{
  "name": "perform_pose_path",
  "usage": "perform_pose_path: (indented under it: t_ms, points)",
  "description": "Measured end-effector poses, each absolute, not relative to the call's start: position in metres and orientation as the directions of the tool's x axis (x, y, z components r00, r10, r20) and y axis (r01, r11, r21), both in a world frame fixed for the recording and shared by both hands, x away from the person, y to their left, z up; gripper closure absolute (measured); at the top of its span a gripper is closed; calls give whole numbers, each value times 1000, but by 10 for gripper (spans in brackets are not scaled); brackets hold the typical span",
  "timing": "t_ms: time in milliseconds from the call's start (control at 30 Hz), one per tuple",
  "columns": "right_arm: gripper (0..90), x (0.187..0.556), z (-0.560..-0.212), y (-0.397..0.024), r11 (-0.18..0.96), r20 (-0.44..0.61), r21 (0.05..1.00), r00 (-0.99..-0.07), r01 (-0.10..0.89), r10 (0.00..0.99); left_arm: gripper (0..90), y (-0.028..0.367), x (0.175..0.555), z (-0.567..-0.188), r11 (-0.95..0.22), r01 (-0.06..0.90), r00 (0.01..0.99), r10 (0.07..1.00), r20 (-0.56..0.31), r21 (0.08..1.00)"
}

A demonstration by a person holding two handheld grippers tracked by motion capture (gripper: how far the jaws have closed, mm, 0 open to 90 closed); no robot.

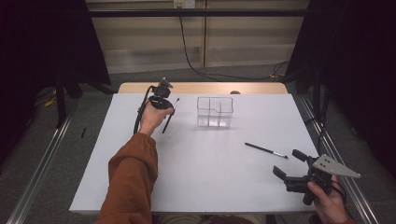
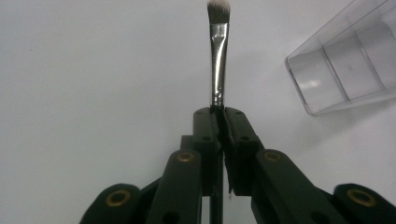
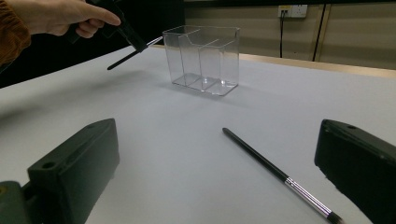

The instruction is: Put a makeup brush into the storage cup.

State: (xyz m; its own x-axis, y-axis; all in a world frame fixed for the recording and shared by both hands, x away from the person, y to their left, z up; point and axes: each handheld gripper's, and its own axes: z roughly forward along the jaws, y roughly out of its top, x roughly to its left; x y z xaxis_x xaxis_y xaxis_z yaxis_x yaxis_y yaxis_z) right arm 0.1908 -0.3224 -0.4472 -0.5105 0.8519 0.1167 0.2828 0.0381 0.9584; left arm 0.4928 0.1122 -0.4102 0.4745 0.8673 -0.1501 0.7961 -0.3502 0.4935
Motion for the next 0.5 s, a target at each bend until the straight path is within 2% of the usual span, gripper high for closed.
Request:
perform_pose_path:
  t_ms: [500]
  points:
    - [0,191,-447,-322,30,124,958,-508,285,853,843,126,482,-406,-273,734,476,860,-185,622]
